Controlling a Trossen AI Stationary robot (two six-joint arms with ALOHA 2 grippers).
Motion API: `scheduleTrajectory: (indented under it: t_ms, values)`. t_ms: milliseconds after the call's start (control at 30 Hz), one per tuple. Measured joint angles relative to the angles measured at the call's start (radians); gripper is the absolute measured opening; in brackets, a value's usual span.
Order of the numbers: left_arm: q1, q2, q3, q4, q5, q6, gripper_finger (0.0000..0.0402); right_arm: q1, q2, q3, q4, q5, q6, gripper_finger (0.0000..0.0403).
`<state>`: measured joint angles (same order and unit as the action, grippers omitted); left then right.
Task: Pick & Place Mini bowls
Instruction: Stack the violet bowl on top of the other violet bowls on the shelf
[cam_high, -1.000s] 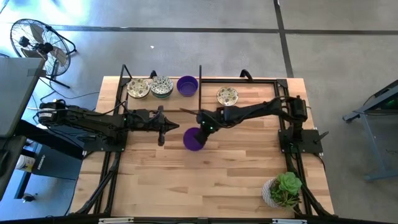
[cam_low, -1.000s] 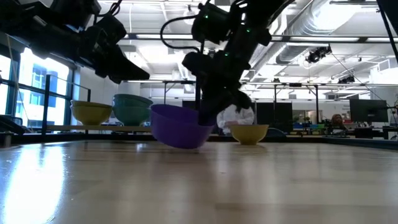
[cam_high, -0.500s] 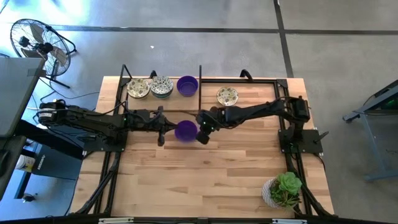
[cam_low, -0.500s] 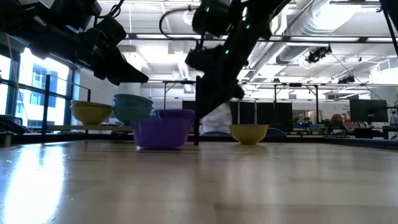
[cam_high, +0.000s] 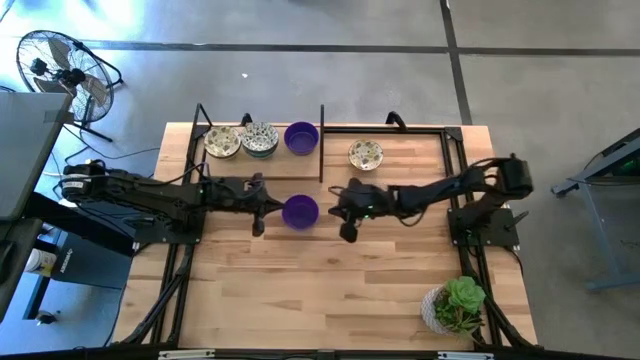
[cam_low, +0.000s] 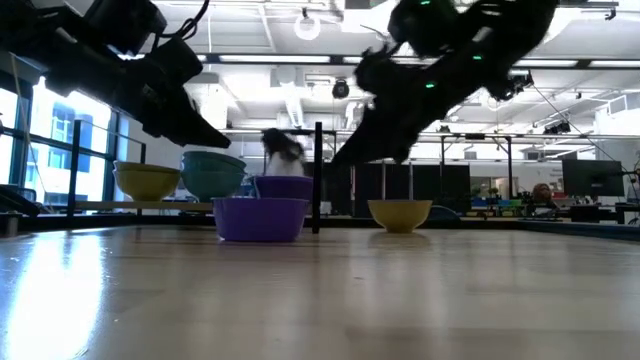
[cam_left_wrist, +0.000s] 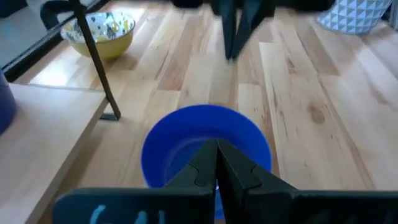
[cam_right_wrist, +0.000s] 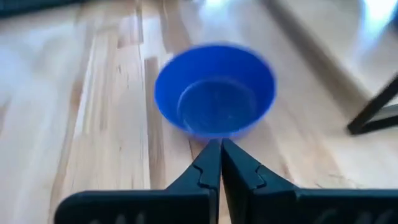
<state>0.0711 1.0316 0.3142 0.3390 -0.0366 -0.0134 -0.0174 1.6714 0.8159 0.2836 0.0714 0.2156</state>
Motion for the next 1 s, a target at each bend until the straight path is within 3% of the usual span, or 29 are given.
scheduleTrajectory:
  t_ms: [267,533,733,1000]
  values:
    - [-0.002,0.0,0.11,-0.179,-0.018,-0.021,0.0,-0.065,-0.175,-0.258,0.29,-0.017,-0.095,0.0001]
    - [-0.045,0.019,0.199,-0.365,-0.047,-0.079,0.0014,-0.128,-0.236,-0.432,0.555,-0.021,-0.138,0.0001]
    - [-0.095,0.109,0.275,-0.446,-0.11,-0.126,0.0054,-0.143,-0.236,-0.454,0.58,-0.022,-0.146,0.0002]
    - [-0.12,0.268,0.45,-0.617,-0.11,-0.127,0.0103,-0.143,-0.236,-0.454,0.59,-0.023,-0.157,0.0002]
